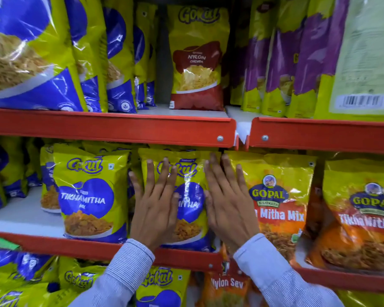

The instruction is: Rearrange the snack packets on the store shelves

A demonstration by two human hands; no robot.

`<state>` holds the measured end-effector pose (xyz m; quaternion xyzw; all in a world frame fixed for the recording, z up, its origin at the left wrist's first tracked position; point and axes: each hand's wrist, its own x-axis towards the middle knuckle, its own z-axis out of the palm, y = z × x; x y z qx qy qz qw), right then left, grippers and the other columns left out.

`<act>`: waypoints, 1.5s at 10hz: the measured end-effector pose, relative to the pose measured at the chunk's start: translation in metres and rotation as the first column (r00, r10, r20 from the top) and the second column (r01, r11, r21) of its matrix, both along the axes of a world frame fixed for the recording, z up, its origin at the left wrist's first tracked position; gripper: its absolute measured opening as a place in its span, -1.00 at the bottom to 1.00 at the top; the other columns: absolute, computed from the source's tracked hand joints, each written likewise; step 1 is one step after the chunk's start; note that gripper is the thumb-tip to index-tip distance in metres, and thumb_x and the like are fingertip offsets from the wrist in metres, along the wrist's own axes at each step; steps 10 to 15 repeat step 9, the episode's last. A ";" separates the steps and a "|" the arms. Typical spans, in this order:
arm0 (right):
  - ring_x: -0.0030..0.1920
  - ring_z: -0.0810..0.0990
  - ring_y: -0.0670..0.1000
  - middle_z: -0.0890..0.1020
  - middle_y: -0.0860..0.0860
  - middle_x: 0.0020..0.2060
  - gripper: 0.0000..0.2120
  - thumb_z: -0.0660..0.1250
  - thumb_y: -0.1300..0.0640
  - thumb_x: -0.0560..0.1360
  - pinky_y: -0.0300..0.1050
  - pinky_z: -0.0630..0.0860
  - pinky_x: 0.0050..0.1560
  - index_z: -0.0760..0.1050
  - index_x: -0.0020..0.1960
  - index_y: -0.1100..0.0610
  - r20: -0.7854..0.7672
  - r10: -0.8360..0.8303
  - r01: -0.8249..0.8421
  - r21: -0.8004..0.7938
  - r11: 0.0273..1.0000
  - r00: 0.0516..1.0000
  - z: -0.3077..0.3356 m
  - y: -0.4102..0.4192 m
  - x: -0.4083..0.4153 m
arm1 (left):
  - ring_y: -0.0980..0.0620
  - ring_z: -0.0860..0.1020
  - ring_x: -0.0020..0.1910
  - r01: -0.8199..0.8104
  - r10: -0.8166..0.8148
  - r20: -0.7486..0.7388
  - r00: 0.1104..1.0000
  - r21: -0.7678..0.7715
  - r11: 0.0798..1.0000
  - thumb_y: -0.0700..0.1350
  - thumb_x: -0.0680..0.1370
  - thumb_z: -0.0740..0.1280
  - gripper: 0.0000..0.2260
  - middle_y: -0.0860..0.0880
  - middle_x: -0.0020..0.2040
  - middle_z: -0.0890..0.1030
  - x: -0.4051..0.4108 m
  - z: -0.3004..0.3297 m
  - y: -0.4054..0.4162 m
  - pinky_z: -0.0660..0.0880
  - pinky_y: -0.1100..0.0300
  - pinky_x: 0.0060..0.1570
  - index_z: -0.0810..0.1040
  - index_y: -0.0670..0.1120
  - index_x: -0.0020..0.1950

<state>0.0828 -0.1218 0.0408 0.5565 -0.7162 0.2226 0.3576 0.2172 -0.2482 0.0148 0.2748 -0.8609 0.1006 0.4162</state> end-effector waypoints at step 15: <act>0.62 -0.08 0.11 0.01 0.10 0.62 -0.38 0.04 -0.01 0.60 0.32 0.14 0.53 -0.01 0.59 0.16 0.206 -0.282 0.288 -0.002 0.958 0.937 -0.043 0.168 -0.156 | -0.09 -0.08 0.63 0.195 -0.189 0.056 0.980 -0.131 0.972 0.05 0.61 0.09 -0.45 -0.07 0.61 0.08 -0.117 0.007 0.149 -0.21 -0.35 0.52 0.14 -0.11 0.57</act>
